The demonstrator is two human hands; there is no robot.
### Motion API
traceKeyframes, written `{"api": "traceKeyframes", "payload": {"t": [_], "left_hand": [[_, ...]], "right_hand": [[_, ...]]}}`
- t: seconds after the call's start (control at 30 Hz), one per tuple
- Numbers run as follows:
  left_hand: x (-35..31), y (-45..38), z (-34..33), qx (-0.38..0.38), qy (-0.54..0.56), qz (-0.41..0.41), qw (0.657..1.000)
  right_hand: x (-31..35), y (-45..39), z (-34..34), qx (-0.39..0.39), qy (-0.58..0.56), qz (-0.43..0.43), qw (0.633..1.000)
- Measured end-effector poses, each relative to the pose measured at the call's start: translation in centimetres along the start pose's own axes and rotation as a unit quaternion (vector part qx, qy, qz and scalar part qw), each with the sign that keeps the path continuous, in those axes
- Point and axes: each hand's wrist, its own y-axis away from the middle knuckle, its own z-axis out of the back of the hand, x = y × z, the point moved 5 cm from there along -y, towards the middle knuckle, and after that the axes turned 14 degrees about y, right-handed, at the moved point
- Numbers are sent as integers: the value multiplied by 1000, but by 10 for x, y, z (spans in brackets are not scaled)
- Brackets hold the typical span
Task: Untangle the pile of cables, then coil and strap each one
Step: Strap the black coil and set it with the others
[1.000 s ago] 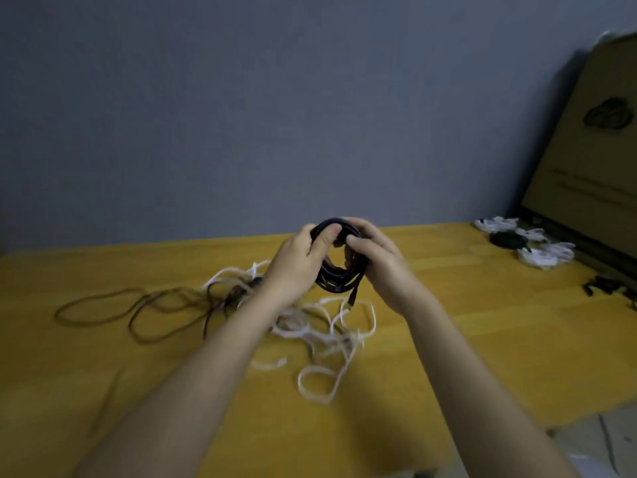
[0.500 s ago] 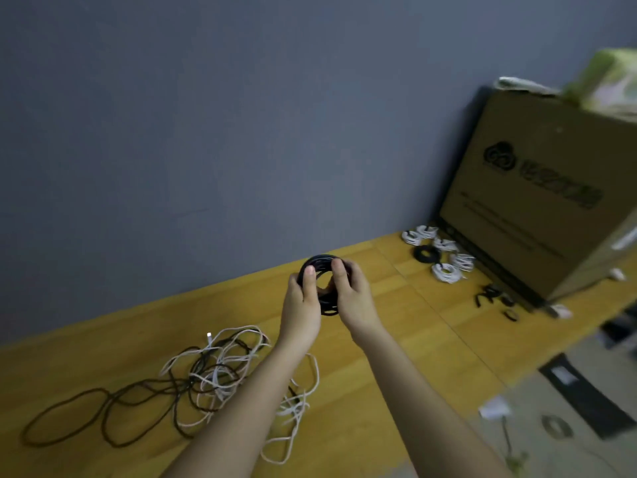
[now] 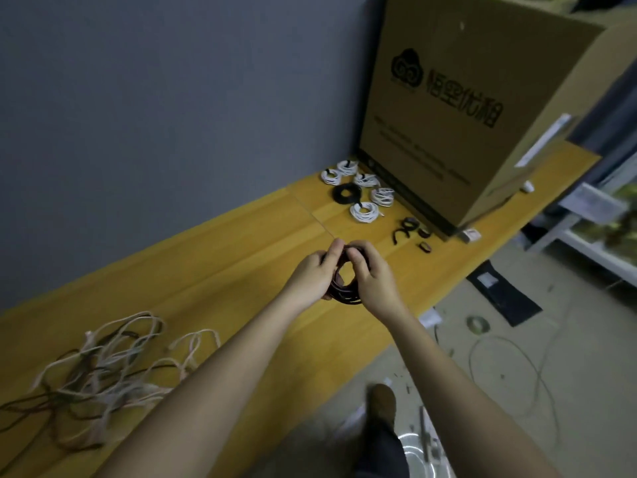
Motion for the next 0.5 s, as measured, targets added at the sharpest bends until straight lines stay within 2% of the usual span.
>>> {"api": "traceKeyframes", "payload": {"t": [0.13, 0.3, 0.4, 0.5], "left_hand": [[-8, -78, -74, -70, -99, -11, 993], [-8, -138, -154, -119, -159, -5, 980], [-9, -165, -174, -135, -172, -11, 976], [-2, -186, -185, -105, -116, 16, 988]], "right_hand": [[-69, -46, 50, 5, -34, -76, 997], [-145, -93, 100, 49, -32, -219, 974], [-168, -115, 113, 28, 20, -210, 977], [-186, -133, 119, 16, 63, -157, 985]]}}
